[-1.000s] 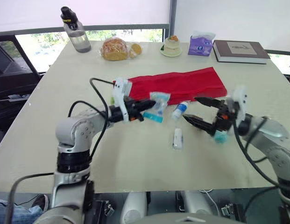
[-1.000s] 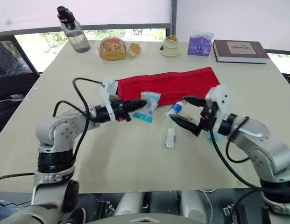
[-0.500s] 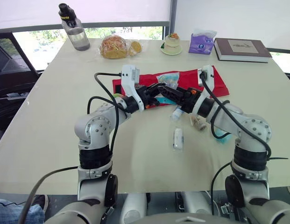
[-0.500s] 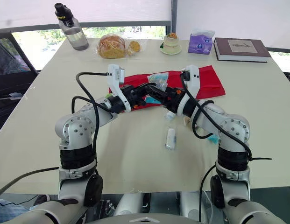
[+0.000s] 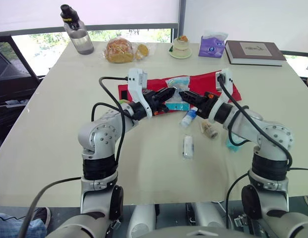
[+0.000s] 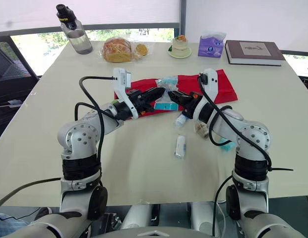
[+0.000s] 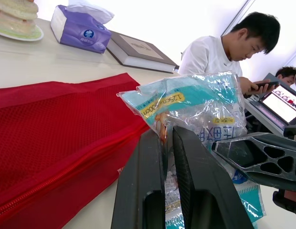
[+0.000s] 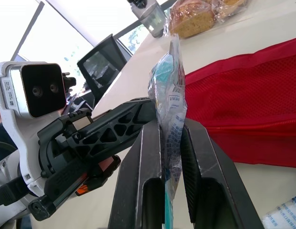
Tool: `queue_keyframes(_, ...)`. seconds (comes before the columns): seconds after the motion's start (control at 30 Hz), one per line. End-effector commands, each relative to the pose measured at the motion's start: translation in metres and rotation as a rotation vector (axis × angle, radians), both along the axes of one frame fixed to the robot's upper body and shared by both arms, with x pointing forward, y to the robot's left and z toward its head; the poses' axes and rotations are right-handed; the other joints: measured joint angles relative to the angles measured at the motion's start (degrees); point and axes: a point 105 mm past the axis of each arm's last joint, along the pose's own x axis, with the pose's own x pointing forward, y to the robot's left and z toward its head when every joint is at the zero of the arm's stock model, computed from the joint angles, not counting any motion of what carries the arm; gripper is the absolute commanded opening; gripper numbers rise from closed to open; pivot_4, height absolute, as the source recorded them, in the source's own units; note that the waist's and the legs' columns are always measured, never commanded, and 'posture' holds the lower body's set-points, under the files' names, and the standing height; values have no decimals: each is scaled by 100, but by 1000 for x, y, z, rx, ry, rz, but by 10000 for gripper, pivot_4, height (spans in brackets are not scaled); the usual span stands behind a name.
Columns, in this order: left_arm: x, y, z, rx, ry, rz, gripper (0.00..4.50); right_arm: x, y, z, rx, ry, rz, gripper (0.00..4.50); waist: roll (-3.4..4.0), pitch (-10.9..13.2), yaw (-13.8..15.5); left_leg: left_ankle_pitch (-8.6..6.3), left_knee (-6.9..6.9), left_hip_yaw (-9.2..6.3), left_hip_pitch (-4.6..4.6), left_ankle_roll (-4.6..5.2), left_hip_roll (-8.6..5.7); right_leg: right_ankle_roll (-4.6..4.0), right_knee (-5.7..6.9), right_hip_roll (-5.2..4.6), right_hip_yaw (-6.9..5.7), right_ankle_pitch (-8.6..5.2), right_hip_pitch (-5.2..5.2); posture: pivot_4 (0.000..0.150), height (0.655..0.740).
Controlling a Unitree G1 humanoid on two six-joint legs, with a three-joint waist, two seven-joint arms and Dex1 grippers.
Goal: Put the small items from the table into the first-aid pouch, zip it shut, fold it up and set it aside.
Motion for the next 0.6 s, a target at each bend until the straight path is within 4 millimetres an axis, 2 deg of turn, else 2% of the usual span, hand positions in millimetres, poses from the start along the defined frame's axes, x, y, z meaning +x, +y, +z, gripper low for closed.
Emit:
queue_keyframes(0.03, -2, 6, 12, -21, -55, -7, 0, -4, -1, 12, 26, -47, 11, 200, 0, 0, 0, 0, 0, 0, 0, 0, 0, 0, 0, 0, 0, 0, 0, 1500, 7400)
queue_keyframes(0.07, -2, 7, 13, -23, -57, -6, 0, -4, -1, 12, 25, -47, 11, 200, 0, 0, 0, 0, 0, -1, 0, 0, 0, 0, 0, 0, -1, 0, 0, 1500, 7400)
queue_keyframes(0.2, -7, 8, 18, -85, -49, -62, 14210, -4, -1, 12, 27, -47, 12, 0, 0, 0, -3, 0, 0, 0, 1, 0, 0, 0, 0, 0, -1, 0, 0, 1500, 7400)
queue_keyframes(0.23, -7, 8, 18, -86, -49, -65, 20298, -4, -1, 12, 28, -46, 11, 0, 0, 0, -2, 0, 0, 0, 1, 0, 0, 0, 0, 0, -1, 0, 0, 1500, 7400)
queue_keyframes(0.3, -6, 11, 16, -71, -48, -50, 28773, -4, -2, 12, 30, -45, 10, 0, 0, 0, -1, 0, 0, -1, 1, 0, 0, 0, 0, 0, -1, 0, 0, 1500, 7400)
queue_keyframes(0.4, -4, 18, 12, -42, -55, -30, 44034, -4, -4, 10, 30, -39, 1, 0, 0, 0, -1, 0, -1, 0, 0, 0, 0, 0, -1, 0, -1, 0, 0, 1500, 7400)
queue_keyframes(0.43, -3, 20, 11, -31, -61, -26, 44658, -4, -5, 10, 29, -38, -2, 0, 0, 0, 0, 0, -1, 0, 0, 0, 0, 0, -1, 0, -1, 0, 0, 1500, 7400)
queue_keyframes(0.6, 11, 56, 5, 97, -101, 76, 44658, -3, -25, 0, 14, -14, -66, 0, 2, 1, -2, 0, -1, 0, 2, 0, 0, 0, 0, 1, -1, 0, 0, 1500, 7400)
